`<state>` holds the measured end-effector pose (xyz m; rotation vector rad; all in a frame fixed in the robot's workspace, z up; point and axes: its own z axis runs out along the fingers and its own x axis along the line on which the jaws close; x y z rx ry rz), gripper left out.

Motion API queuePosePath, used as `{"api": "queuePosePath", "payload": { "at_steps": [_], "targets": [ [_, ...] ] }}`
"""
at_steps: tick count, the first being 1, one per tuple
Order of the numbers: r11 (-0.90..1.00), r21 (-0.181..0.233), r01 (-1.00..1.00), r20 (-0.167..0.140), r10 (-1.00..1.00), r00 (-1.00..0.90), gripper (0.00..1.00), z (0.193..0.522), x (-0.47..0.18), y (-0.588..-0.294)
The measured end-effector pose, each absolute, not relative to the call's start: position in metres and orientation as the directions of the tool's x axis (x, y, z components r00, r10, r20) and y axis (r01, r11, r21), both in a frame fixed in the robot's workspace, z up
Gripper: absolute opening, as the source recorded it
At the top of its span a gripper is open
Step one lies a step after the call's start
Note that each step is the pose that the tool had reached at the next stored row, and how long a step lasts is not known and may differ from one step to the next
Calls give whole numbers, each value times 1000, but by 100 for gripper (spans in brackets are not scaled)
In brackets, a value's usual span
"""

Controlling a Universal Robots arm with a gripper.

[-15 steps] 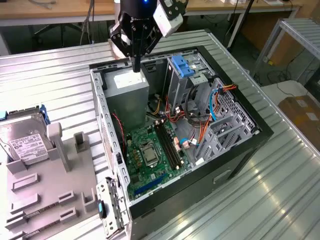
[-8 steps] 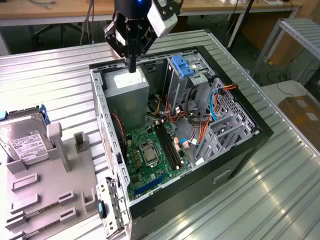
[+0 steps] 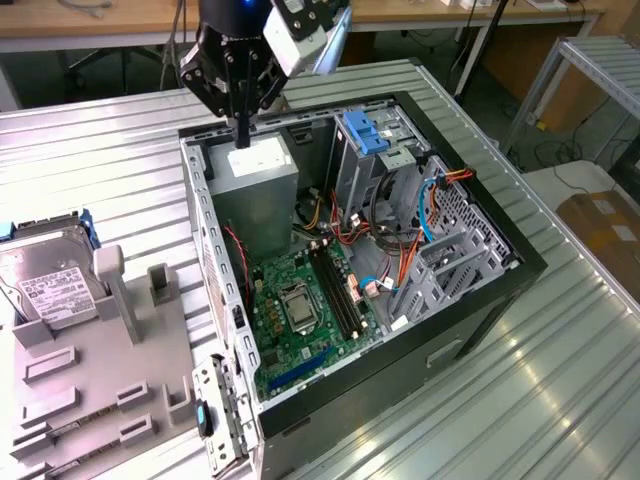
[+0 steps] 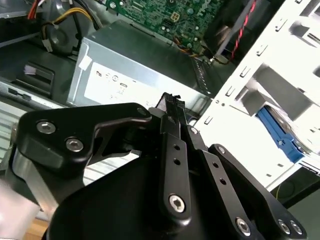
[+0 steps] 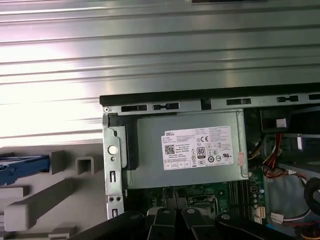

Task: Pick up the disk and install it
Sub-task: 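Reach for the disk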

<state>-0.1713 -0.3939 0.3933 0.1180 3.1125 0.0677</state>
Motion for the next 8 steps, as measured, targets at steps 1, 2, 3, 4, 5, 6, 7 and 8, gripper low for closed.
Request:
{"api": "queuePosePath", "payload": {
  "at_steps": [1,2,3,4,5,6,7,8],
  "targets": [
    [996,44,75,-24,76,-997,11,393,-177,-394],
    [996,44,75,-24,76,-997,11,393,-180,-394],
    [996,44,75,-25,76,-997,11,393,-183,-393],
    [996,44,75,-24,76,-997,11,393,-189,-393],
    [996,44,75,-24,76,-997,11,393,-195,-393],
    [996,44,75,-24,76,-997,11,393,-200,-393],
    [996,44,75,-25,76,-997,11,393,-204,-393],
    [996,44,75,-24,76,-997,11,393,-207,-393]
  ]
}}
